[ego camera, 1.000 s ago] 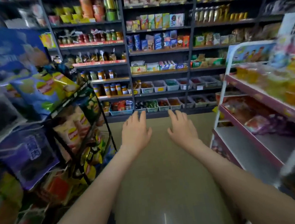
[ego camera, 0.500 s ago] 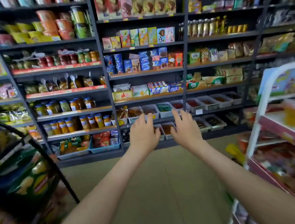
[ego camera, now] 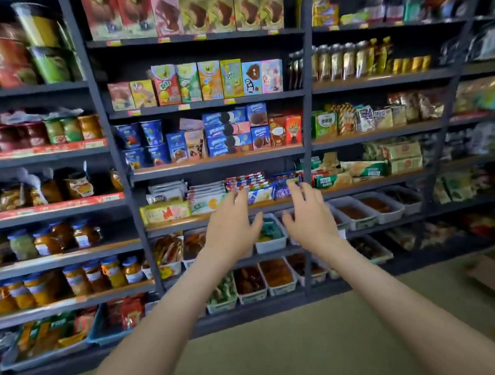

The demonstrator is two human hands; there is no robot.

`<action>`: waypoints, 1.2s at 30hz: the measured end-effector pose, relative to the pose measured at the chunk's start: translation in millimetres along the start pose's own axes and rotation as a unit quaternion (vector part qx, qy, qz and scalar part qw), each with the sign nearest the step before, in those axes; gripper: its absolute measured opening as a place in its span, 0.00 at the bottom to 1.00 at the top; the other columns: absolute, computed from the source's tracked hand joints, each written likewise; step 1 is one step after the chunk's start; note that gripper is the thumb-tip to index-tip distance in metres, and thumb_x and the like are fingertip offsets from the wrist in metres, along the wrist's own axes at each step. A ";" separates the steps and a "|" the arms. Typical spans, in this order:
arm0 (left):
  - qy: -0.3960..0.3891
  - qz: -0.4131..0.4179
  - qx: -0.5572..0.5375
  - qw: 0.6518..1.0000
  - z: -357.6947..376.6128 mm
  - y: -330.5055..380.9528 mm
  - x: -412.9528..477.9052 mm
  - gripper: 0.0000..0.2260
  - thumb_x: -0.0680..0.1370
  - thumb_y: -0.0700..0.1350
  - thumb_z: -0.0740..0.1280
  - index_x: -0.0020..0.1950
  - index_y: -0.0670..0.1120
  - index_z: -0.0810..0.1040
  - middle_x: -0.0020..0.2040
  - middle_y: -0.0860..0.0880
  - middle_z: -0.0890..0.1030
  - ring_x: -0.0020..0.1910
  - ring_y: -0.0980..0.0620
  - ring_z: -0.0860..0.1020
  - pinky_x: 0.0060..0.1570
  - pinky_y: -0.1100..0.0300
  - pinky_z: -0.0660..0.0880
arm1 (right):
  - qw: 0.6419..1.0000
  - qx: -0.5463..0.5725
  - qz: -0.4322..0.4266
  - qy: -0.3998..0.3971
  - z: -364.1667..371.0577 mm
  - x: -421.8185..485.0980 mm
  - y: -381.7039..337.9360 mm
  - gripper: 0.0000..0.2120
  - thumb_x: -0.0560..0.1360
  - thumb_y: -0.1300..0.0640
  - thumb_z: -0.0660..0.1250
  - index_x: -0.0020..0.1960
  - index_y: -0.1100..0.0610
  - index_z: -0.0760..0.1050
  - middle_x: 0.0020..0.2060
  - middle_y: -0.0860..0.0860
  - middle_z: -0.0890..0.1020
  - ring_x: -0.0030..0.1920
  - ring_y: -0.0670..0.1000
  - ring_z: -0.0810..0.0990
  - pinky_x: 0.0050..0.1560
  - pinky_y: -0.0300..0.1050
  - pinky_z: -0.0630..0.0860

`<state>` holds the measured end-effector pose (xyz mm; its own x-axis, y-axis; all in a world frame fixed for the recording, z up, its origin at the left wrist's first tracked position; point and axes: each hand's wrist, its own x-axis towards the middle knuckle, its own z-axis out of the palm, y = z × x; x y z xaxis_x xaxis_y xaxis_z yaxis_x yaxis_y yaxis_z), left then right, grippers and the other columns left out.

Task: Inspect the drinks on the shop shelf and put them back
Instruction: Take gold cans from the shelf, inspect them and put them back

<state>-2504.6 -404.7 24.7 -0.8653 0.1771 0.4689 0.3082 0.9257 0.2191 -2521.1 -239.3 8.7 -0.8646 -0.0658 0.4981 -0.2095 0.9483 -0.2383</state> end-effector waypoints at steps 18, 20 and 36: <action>0.086 0.191 -0.062 0.976 228.8 156.3 559.5 0.26 0.81 0.52 0.60 0.75 0.43 0.61 0.71 0.42 0.67 0.67 0.42 0.69 0.61 0.49 0.71 | 0.977 -0.113 0.099 0.154 20.7 415.1 364.9 0.30 0.80 0.53 0.59 0.79 0.52 0.50 0.74 0.56 0.61 0.73 0.58 0.58 0.66 0.51 0.66; 0.107 0.192 -0.069 0.973 256.9 188.8 608.0 0.27 0.81 0.53 0.60 0.76 0.43 0.59 0.73 0.42 0.65 0.69 0.42 0.67 0.64 0.49 0.70 | 0.975 -0.117 0.098 0.160 19.8 448.4 417.8 0.31 0.80 0.53 0.59 0.79 0.52 0.49 0.74 0.57 0.59 0.73 0.57 0.57 0.67 0.51 0.64; 0.211 0.207 -0.054 0.954 448.5 444.9 927.5 0.27 0.82 0.54 0.58 0.77 0.43 0.57 0.75 0.39 0.62 0.73 0.41 0.63 0.71 0.47 0.60 | 0.957 -0.127 0.119 0.233 13.2 667.9 778.1 0.33 0.81 0.54 0.58 0.79 0.48 0.43 0.75 0.55 0.57 0.74 0.56 0.55 0.68 0.50 0.63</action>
<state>-3347.3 321.3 173.4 -0.4316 0.3483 0.8321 0.6470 0.7623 0.0166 -3267.6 450.6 145.0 -0.5646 0.2500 0.7866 0.1359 0.9682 -0.2102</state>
